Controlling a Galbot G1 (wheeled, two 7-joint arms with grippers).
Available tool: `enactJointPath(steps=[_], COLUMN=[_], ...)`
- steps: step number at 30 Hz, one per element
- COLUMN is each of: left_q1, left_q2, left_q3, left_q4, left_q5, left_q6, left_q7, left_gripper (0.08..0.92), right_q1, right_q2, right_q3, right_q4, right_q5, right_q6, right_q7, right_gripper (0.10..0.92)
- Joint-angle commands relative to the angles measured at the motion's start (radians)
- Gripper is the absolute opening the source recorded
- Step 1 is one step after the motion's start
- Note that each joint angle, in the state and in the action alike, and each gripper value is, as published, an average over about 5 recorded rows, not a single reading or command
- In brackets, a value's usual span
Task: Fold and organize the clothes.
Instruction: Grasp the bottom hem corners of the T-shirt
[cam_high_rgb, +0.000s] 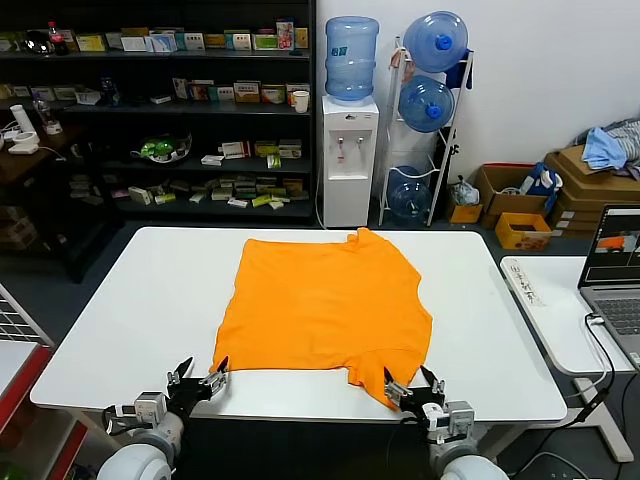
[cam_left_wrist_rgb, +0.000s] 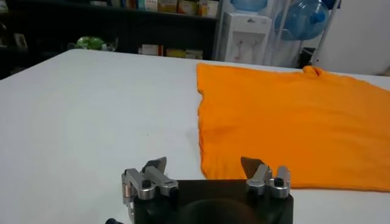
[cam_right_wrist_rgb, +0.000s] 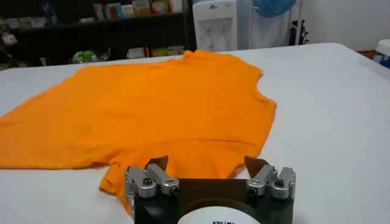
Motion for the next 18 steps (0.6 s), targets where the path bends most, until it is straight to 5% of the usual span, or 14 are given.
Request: enactJointPath(steps=[1,6,18], left_q1=[-0.005,0.002,0.003], left_q2=[-0.001,-0.005,-0.009], left_q3=[0.002,0.011,0.018], left_q4=[0.000,-0.004,0.033], left_q5=[-0.004,-0.001,-0.001], left_q6=[0.008,0.008,0.004], left_q7=[-0.005,-0.007,-0.004], left_gripper=[0.823,0.784,0.446], right_q1=[0.011,-0.012,-0.041], right_q2=[-0.001,-0.003,-0.006], right_q3=[-0.018,-0.015,-0.006], right_q4=[-0.007,0.008,0.031], right_q5=[0.010,-0.007,-0.026], right_q6=[-0.019,-0.016,0.002], right_q7=[0.005,0.004,0.006], right_gripper=[0.808,0.712,0.367])
